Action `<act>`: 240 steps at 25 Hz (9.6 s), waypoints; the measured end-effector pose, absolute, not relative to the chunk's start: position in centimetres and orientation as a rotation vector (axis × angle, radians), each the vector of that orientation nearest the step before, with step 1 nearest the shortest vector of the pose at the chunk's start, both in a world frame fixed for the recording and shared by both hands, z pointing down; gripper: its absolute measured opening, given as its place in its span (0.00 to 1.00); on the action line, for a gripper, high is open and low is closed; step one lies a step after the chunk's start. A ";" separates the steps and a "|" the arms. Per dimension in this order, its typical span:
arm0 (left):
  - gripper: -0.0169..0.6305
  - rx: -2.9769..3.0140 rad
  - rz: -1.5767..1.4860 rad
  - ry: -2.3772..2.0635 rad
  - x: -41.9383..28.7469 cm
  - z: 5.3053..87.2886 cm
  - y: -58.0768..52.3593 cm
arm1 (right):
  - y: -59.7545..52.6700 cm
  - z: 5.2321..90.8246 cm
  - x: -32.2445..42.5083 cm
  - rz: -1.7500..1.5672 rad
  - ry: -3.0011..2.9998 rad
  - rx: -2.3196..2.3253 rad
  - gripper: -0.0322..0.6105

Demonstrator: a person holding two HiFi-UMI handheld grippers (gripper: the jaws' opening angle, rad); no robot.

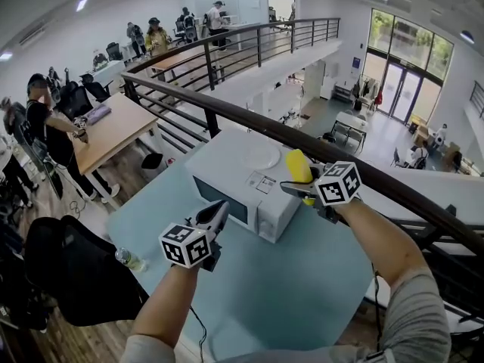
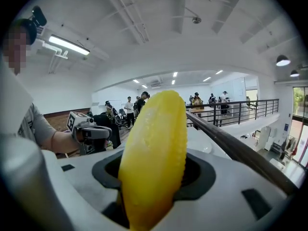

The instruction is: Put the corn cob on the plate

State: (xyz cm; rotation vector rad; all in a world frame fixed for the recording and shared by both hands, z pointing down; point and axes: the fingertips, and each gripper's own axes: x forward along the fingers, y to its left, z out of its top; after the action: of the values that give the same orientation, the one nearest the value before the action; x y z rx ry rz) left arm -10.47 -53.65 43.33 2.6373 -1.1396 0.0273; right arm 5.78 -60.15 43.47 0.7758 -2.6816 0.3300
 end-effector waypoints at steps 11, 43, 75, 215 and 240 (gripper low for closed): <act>0.05 2.644 0.089 -1.152 -10.9 45.0 -60.4 | -68.7 43.9 4.2 0.313 -2.638 0.814 0.47; 0.05 2.706 0.091 -1.102 -9.1 46.6 -68.9 | -80.2 48.9 0.1 0.253 -2.524 0.816 0.47; 0.05 2.705 0.101 -1.089 -9.1 47.8 -69.3 | -81.0 52.3 -2.2 0.101 -2.423 0.780 0.46; 0.05 2.668 0.058 -1.251 -10.1 42.7 -15.5 | -20.2 44.3 7.8 0.379 -2.827 0.968 0.08; 0.05 2.667 0.020 -1.253 -10.3 42.4 -14.1 | -18.9 43.9 6.8 0.408 -2.893 0.869 0.07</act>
State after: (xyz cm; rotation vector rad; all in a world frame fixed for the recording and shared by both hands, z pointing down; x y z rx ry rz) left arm -10.33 -14.14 42.39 2.6670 -1.2533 0.0203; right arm 6.83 -18.85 43.90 0.8687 -2.8934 0.4076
